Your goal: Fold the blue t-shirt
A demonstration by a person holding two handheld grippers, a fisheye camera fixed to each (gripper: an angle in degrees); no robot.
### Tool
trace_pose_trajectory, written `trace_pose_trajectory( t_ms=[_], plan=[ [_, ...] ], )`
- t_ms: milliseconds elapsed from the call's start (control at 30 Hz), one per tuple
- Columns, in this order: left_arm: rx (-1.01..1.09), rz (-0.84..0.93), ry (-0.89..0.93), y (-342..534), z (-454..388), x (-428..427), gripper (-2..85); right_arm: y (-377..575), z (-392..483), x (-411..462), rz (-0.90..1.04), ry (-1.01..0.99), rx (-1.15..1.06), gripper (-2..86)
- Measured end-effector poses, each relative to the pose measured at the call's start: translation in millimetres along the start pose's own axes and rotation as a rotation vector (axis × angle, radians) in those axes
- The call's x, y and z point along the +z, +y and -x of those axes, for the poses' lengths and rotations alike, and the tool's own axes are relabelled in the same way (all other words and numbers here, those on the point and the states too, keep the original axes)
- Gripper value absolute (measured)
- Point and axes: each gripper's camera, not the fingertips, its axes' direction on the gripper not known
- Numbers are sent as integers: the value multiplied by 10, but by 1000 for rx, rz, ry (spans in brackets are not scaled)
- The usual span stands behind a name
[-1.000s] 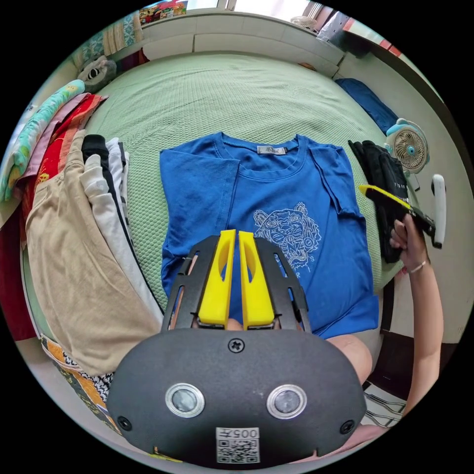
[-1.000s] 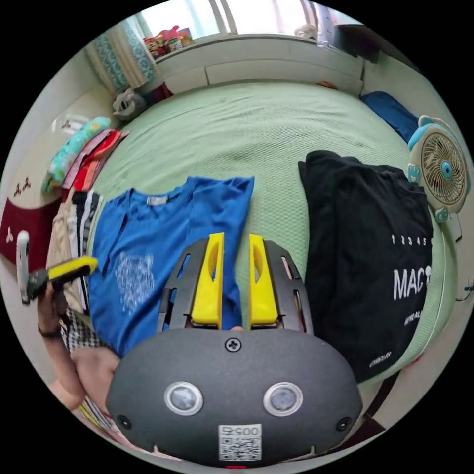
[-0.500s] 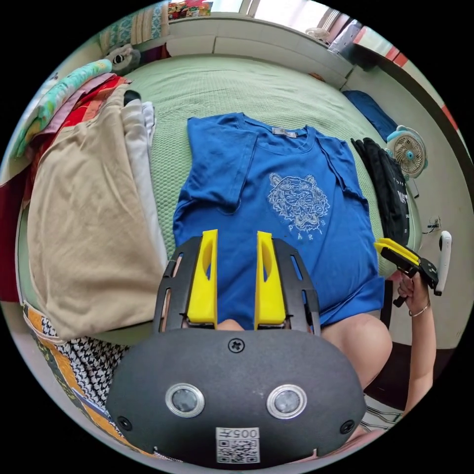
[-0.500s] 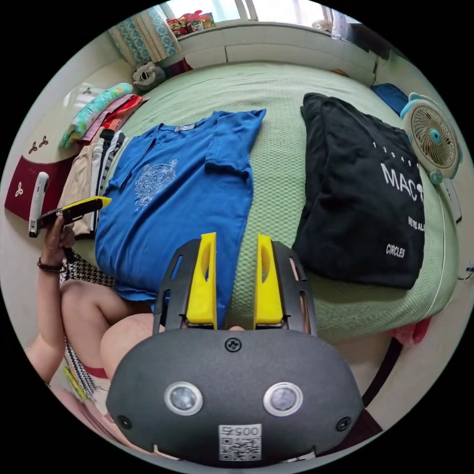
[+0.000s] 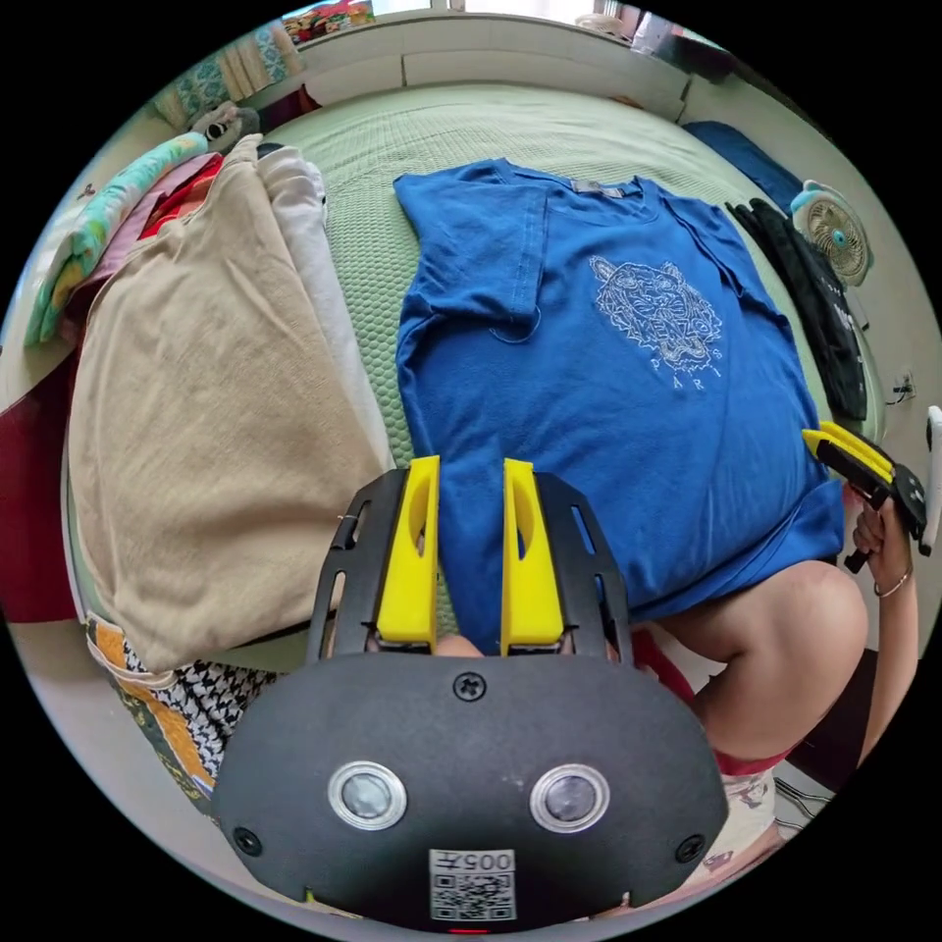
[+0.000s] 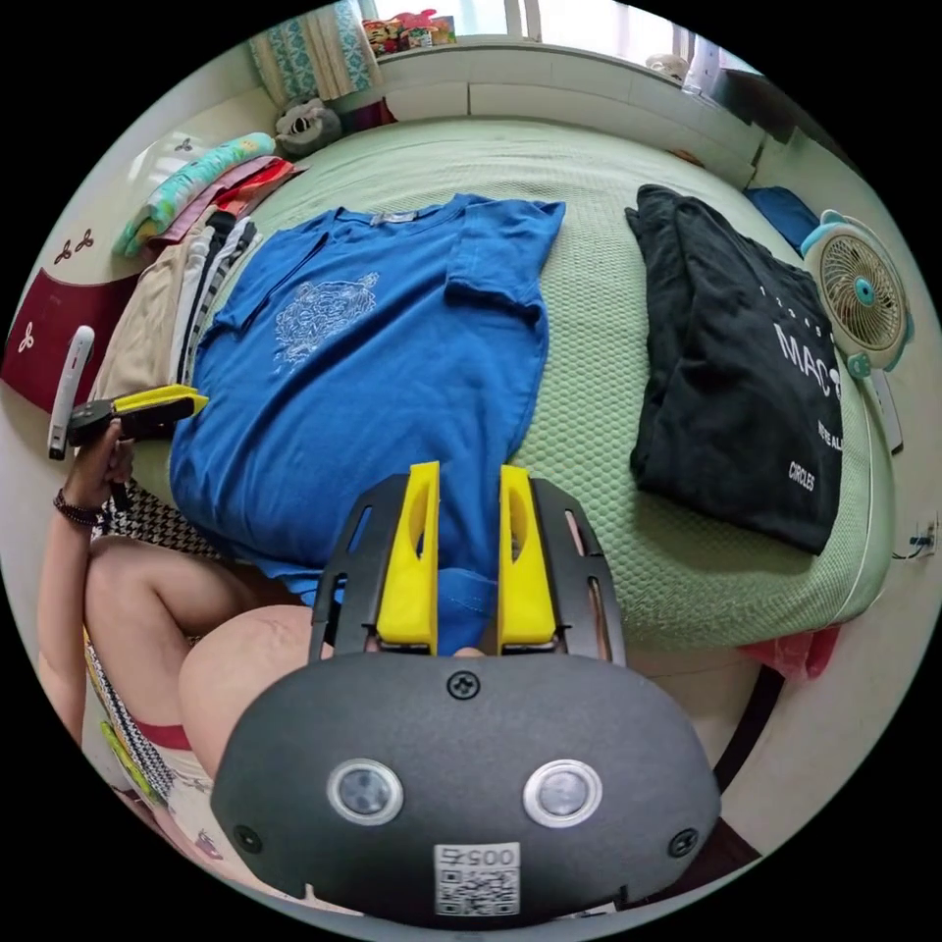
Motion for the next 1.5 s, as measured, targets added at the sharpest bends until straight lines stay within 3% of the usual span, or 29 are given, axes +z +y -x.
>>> trace_pose_trajectory(
  t_ms=[133,300,800,967,1233,1500],
  plan=[
    [20,-7,-48,57,-75,-61,57,94,37,-105,-57,-8,-47,-6],
    [-13,-53,-52,133,-60,-189,11,132,-12,-196,-85,21,-42,-15],
    [-174,-449,-94,219,-1,-790,25,-118,-331,-793,-377,78,102,-14],
    [-219,-342,5,270,94,-785,68,-92,-465,-605,-248,107,159,21],
    [-205,-319,111,835,204,-1067,111,417,-932,-638,-171,-86,229,112],
    [-144,-273,36,1723,182,-1361,107,506,-828,-598,-132,-98,214,80]
  ],
)
